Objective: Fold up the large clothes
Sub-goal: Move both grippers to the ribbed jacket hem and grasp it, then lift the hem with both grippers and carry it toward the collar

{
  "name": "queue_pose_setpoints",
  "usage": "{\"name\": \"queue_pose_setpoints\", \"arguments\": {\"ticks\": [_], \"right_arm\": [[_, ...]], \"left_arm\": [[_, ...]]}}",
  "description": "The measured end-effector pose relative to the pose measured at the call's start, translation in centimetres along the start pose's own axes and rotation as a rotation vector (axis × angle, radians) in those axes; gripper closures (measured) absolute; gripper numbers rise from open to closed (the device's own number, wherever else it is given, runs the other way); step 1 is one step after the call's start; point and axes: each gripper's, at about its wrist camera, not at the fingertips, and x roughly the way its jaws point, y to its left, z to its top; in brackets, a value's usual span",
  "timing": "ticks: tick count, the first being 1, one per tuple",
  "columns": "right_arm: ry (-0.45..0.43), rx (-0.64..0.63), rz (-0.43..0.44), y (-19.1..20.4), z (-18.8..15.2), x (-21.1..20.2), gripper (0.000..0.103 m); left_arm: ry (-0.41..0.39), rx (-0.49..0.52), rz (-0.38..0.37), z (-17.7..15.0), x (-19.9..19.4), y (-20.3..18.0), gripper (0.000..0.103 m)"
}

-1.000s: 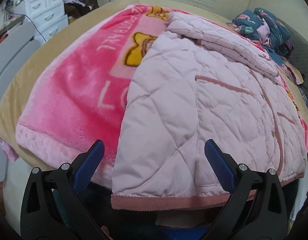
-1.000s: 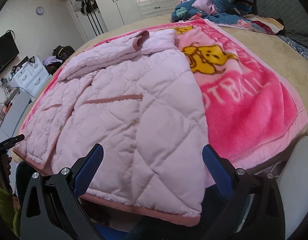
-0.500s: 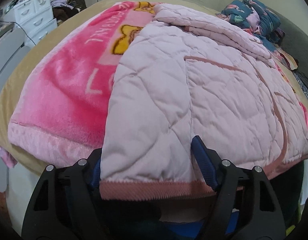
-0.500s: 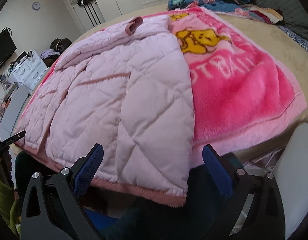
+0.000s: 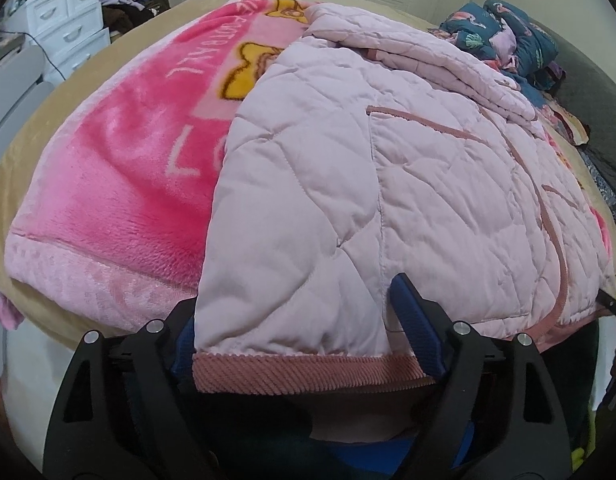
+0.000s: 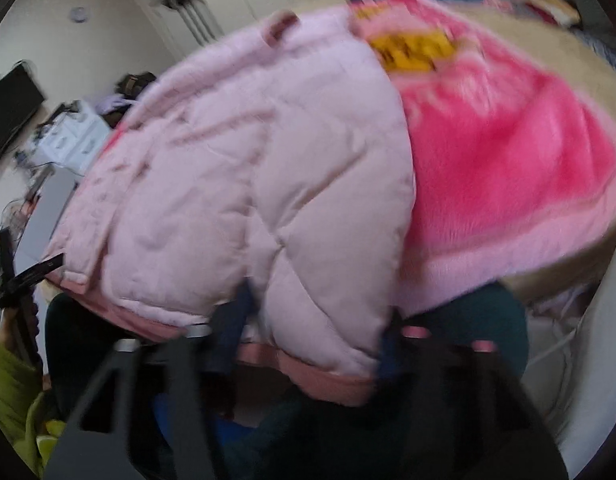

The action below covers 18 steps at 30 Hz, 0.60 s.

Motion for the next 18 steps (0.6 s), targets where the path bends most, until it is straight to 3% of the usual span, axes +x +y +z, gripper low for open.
{"name": "queue_pose_setpoints", "arguments": {"ticks": [3, 6, 8, 13, 16, 18], "right_arm": [[-0.100, -0.058, 0.037, 1.3, 0.7, -2.9, 0.082], [-0.173, -0.070, 0.075, 2.0, 2.0, -4.8, 0.083], [-0.196, -0.073, 0.093, 2.2, 3.0, -5.4, 0.084], [-0.226, -0.064, 0.101, 2.4, 4.5, -5.6, 0.084], [-0.237, -0.061, 0.103, 2.3, 4.7, -5.7, 0.084], [-0.243, -0.057, 0.106, 2.1, 4.7, -6.0, 0.084]], "left_arm": [[-0.007, -0.010, -0.003, 0.0, 0.0, 0.0, 0.026], [-0.005, -0.002, 0.005, 0.1, 0.1, -0.1, 0.027], [-0.013, 0.000, 0.021, 0.1, 0.0, -0.1, 0.034], [-0.056, 0.049, 0.051, 0.1, -1.0, -1.9, 0.076], [-0.084, 0.058, 0.056, 0.6, -1.7, -2.6, 0.092], [-0.111, 0.078, 0.066, 0.9, -2.5, -3.3, 0.093]]}}
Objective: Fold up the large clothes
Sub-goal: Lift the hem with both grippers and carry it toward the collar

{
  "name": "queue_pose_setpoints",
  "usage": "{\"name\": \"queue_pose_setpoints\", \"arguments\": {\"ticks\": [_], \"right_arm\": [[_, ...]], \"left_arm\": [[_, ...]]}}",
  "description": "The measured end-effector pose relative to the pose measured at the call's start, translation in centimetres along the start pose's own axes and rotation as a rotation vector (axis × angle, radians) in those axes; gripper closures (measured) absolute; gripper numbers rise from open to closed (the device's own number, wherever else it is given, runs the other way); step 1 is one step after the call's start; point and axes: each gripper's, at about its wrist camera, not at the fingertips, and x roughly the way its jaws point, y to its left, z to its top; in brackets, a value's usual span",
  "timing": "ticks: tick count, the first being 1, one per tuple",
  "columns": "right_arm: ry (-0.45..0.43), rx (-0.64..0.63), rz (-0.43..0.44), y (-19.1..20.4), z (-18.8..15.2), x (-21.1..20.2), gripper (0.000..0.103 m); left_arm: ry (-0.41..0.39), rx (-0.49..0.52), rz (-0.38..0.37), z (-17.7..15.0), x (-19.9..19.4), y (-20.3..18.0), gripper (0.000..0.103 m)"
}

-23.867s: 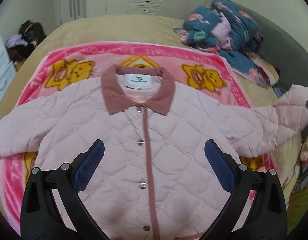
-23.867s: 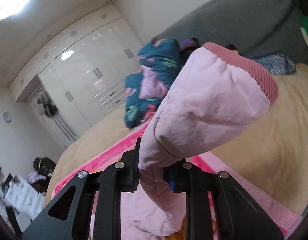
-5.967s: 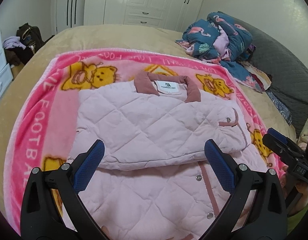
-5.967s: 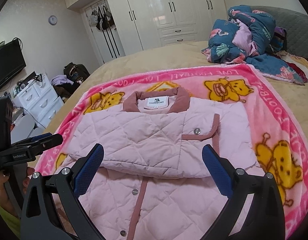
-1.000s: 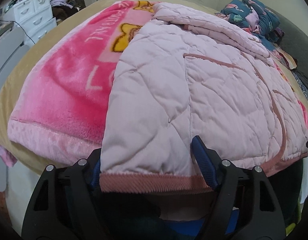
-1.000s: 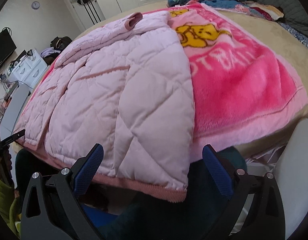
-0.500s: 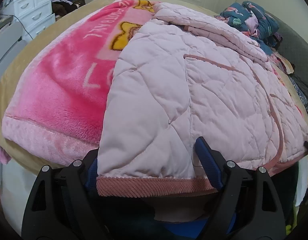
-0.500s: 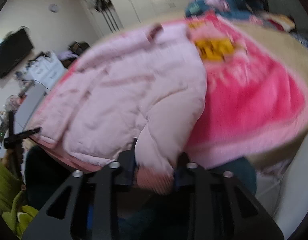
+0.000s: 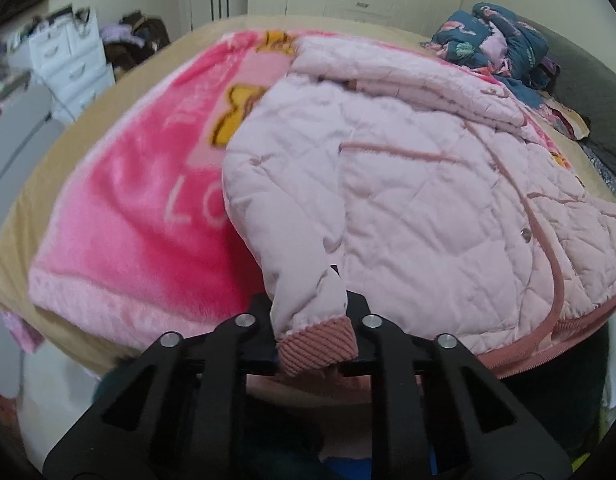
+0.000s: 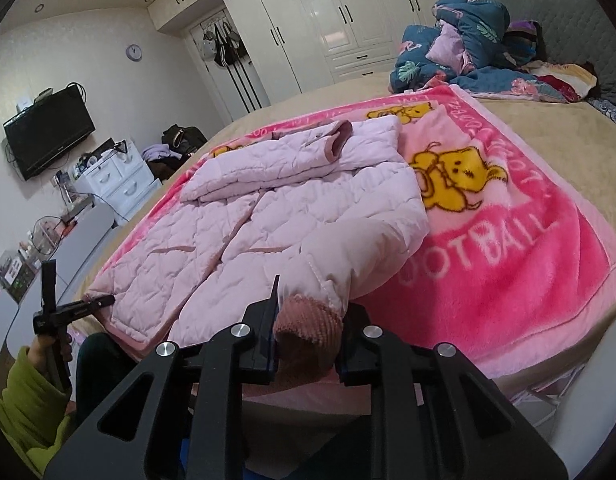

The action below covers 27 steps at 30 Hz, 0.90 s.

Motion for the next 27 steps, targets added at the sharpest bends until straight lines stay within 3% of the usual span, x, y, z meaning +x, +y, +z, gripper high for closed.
{"name": "queue_pose_setpoints", "arguments": {"ticks": [11, 27], "right_arm": [[-0.048, 0.017, 0.013, -0.1, 1.4, -0.6, 0.085], [-0.127, 0.013, 0.005, -0.1, 5.6, -0.5, 0.085]], "left_arm": [[-0.141, 0.016, -0.035, 4.8, -3.2, -1.3, 0.094], [-0.219, -0.038, -0.077, 9.7, -3.9, -1.4, 0.094]]}}
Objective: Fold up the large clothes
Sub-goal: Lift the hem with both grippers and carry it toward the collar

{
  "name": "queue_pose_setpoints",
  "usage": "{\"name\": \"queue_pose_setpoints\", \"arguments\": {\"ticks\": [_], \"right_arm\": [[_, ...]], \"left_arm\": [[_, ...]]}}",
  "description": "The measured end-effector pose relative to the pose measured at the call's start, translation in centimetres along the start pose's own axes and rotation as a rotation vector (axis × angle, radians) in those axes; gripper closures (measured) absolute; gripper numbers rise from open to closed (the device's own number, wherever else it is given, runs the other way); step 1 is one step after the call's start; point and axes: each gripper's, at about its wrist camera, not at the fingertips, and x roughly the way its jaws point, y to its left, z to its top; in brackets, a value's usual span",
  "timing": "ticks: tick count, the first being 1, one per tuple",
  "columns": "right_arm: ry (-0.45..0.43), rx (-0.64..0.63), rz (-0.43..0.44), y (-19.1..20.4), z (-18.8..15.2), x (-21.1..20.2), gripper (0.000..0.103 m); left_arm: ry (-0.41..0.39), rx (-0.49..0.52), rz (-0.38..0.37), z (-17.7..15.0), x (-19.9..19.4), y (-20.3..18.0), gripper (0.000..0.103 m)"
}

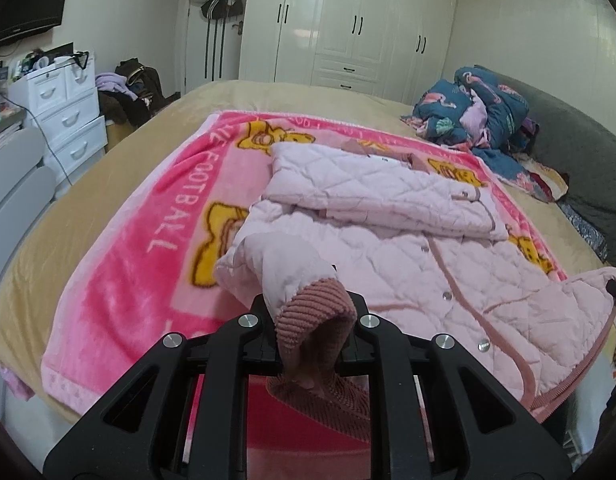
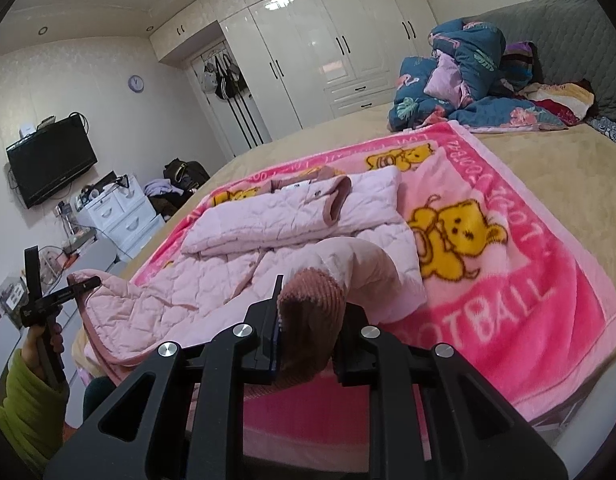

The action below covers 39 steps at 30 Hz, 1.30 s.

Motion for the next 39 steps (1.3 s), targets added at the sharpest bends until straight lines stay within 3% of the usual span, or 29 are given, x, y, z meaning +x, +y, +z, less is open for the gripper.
{"name": "queue_pose_setpoints", "arguments": {"ticks": [39], "right_arm": [[-0.117, 0.044, -0.040, 0.1, 7.4, 2.3, 0.086]], "left_arm": [[-0.106, -0.034, -0.024, 8.2, 1.7, -0.4, 0.094]]}}
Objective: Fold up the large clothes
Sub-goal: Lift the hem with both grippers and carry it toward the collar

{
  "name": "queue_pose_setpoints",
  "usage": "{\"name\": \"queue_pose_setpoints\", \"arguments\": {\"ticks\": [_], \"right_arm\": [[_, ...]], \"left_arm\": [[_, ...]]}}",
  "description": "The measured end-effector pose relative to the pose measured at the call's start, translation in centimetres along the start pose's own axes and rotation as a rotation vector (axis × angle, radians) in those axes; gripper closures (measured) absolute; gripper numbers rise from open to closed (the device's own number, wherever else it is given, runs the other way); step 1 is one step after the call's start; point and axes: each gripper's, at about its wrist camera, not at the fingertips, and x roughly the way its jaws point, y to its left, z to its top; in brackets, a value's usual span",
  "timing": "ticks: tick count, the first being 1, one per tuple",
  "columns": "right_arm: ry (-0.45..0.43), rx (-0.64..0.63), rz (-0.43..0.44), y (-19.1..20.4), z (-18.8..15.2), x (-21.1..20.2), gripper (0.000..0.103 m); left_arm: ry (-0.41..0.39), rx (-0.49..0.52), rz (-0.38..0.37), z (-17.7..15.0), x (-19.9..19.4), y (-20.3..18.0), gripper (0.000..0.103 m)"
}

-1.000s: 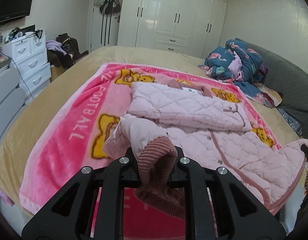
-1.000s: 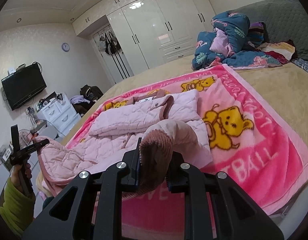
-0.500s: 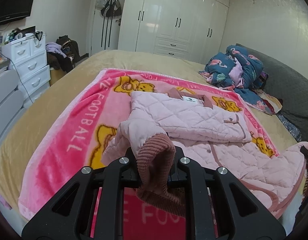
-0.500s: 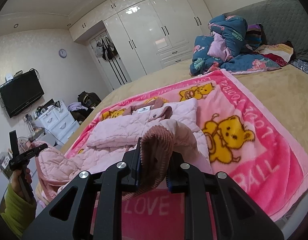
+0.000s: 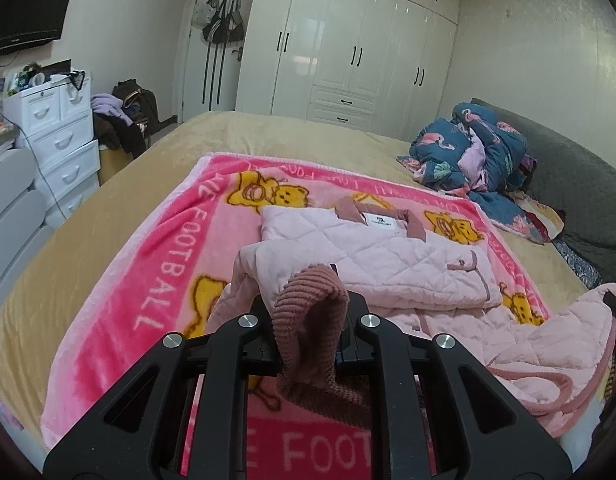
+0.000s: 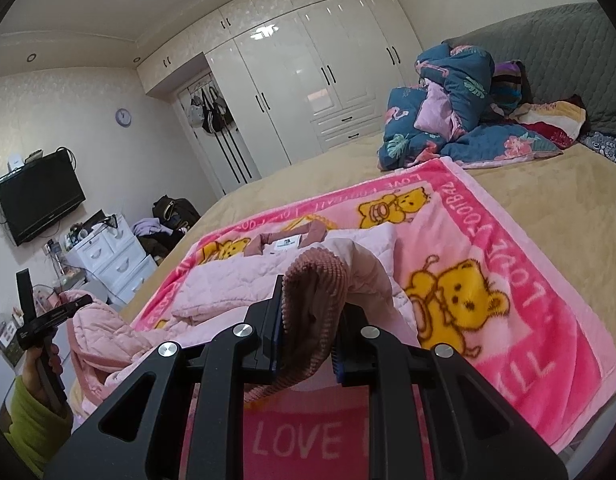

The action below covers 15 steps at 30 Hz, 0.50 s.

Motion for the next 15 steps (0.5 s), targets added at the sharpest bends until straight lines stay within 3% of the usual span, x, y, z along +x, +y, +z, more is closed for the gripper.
{"name": "queue_pose_setpoints", "arguments": {"ticks": [15], "right_arm": [[-0.023, -0.006, -0.015, 0.4, 2.8, 1.3, 0.086]], "left_arm": [[-0.024, -0.022, 0.003, 1.9, 0.9, 0.5, 0.093]]}}
